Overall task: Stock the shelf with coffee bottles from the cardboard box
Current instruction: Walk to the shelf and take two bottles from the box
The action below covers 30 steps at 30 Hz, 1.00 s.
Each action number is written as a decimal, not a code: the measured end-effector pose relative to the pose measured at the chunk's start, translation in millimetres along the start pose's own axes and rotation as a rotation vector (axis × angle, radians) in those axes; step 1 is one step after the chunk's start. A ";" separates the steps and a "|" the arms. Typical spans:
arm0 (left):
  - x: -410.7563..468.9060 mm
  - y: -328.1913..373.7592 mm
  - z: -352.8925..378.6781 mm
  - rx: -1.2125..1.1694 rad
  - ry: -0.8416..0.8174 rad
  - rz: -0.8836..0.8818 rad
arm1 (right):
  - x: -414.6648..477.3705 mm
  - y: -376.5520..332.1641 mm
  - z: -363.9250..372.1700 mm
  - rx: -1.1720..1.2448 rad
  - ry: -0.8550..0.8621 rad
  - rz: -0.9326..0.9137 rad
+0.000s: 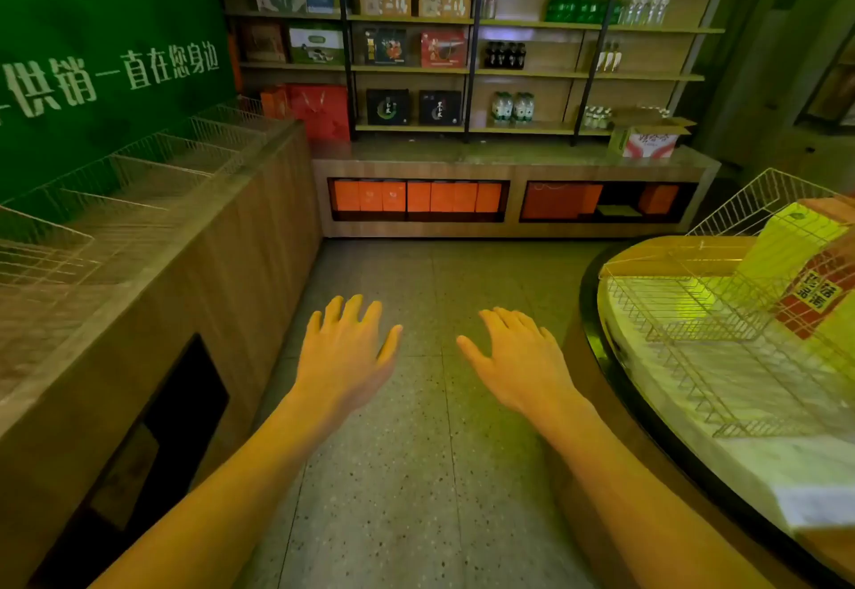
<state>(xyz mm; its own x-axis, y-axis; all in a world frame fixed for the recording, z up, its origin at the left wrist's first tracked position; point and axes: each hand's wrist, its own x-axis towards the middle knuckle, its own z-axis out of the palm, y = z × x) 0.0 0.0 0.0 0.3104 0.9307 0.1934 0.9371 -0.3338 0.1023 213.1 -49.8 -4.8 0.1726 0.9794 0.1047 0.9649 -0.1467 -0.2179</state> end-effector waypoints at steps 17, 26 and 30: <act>300.6 24.2 93.6 -0.027 -0.025 0.129 | 270.3 85.4 32.4 0.003 -0.018 0.147; 520.4 56.1 115.1 -0.072 -0.008 0.275 | 443.5 138.4 15.8 -0.002 0.033 0.282; 600.6 84.4 133.7 -0.094 -0.006 0.331 | 512.9 178.9 16.6 -0.001 0.040 0.329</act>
<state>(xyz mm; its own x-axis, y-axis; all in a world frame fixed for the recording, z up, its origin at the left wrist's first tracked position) 286.9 550.8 -5.7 0.5961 0.7706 0.2254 0.7668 -0.6296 0.1250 470.9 428.6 -6.2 0.4825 0.8734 0.0665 0.8564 -0.4544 -0.2452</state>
